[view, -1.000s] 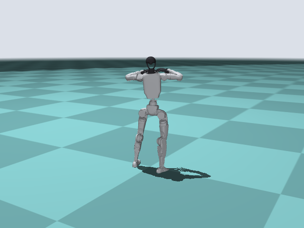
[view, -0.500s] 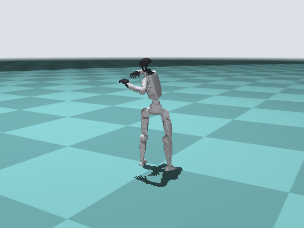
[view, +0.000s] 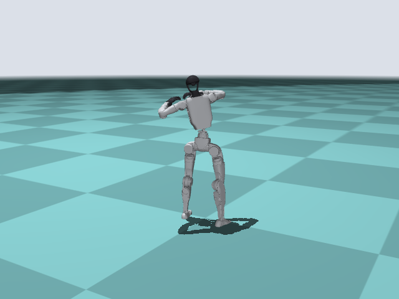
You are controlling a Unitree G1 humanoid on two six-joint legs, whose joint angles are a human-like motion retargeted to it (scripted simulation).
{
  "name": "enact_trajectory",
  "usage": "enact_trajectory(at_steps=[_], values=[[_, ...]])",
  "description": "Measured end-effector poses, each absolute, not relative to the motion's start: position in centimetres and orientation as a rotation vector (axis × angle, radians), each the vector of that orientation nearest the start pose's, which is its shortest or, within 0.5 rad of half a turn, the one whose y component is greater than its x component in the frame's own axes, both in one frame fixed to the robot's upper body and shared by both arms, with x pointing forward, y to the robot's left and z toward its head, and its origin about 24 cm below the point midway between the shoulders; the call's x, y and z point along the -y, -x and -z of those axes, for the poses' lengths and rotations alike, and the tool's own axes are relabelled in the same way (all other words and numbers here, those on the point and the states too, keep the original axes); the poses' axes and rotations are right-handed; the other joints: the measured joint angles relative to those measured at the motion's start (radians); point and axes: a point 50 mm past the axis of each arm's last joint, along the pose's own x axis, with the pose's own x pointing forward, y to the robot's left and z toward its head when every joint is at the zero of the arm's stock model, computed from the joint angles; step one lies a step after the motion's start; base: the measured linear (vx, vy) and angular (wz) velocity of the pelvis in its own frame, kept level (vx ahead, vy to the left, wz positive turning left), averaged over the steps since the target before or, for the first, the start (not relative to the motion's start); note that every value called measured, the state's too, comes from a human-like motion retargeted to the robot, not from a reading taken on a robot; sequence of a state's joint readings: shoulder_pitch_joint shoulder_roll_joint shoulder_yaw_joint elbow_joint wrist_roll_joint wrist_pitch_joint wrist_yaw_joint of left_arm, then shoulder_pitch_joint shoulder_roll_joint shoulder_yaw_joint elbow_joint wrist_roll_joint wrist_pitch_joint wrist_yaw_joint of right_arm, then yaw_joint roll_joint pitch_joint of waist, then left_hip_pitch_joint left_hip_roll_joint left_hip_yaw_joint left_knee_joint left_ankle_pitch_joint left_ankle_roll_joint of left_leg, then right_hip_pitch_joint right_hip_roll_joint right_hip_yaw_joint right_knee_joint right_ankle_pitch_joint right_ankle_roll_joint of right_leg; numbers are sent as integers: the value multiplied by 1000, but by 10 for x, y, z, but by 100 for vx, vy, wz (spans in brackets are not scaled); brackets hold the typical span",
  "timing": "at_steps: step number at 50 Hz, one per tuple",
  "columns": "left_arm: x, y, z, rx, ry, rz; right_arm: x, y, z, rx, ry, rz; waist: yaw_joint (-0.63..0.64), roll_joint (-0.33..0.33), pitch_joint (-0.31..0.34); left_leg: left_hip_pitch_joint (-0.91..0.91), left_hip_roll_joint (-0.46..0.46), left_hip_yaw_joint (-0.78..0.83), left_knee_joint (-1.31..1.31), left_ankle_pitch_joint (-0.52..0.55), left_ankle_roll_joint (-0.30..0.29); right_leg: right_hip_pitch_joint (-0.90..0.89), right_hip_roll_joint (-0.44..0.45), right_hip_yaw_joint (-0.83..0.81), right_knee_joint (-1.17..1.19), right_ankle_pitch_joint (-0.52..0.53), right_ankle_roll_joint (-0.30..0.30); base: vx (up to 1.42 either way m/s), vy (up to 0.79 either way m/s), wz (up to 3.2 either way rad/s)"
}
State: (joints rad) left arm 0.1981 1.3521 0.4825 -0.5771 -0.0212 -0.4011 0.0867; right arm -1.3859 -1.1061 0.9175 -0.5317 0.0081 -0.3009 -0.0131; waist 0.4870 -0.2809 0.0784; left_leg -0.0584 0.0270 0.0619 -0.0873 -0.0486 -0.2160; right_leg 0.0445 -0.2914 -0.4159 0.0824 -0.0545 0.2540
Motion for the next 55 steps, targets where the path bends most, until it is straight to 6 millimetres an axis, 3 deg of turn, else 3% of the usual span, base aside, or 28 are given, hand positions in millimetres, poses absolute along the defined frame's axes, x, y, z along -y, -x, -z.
enact_trajectory(at_steps=[8,15,23,32,37,42,48,55], values=[[-175,-181,-299,1111,-1413,474,42,-182,-321,1539,1343,-945,-158,42,-52,-4,1,42,0,5,-7,-37,-4,51,3,8,-1,-4,2,-32],[-164,-185,-299,1140,-1468,531,33,-182,-322,1586,1350,-951,-107,46,-65,-17,-15,-5,0,8,-13,-16,-16,-2,2,1,-9,2,3,36],[-201,-197,-293,993,-1456,345,29,-189,-327,1595,1338,-907,112,10,-44,-46,-54,-141,0,10,-3,39,-39,-150,33,-26,-23,7,5,98],[-253,-174,-284,785,-1495,90,4,-178,-335,1735,1368,-925,375,-12,40,-75,-109,-284,0,21,8,105,-59,-315,52,-40,-37,7,4,99],[-267,-161,-288,748,-1493,2,-12,-168,-336,1816,1384,-974,452,-5,64,-86,-125,-327,0,29,6,129,-57,-370,46,-33,-37,3,2,57],[-268,-156,-293,777,-1471,-26,-18,-160,-334,1851,1391,-1028,435,14,61,-85,-123,-329,0,33,-1,135,-52,-381,42,-27,-35,0,0,7],[-257,-159,-296,830,-1425,60,-4,-164,-329,1774,1405,-1067,343,55,39,-59,-92,-248,0,24,-7,111,-47,-303,37,-14,-25,-4,-4,-73],[-244,-169,-298,850,-1412,203,35,-184,-321,1556,1487,-1030,168,129,11,7,-25,-71,0,5,-24,40,-31,-120,70,-2,-7,-6,-7,-143]])
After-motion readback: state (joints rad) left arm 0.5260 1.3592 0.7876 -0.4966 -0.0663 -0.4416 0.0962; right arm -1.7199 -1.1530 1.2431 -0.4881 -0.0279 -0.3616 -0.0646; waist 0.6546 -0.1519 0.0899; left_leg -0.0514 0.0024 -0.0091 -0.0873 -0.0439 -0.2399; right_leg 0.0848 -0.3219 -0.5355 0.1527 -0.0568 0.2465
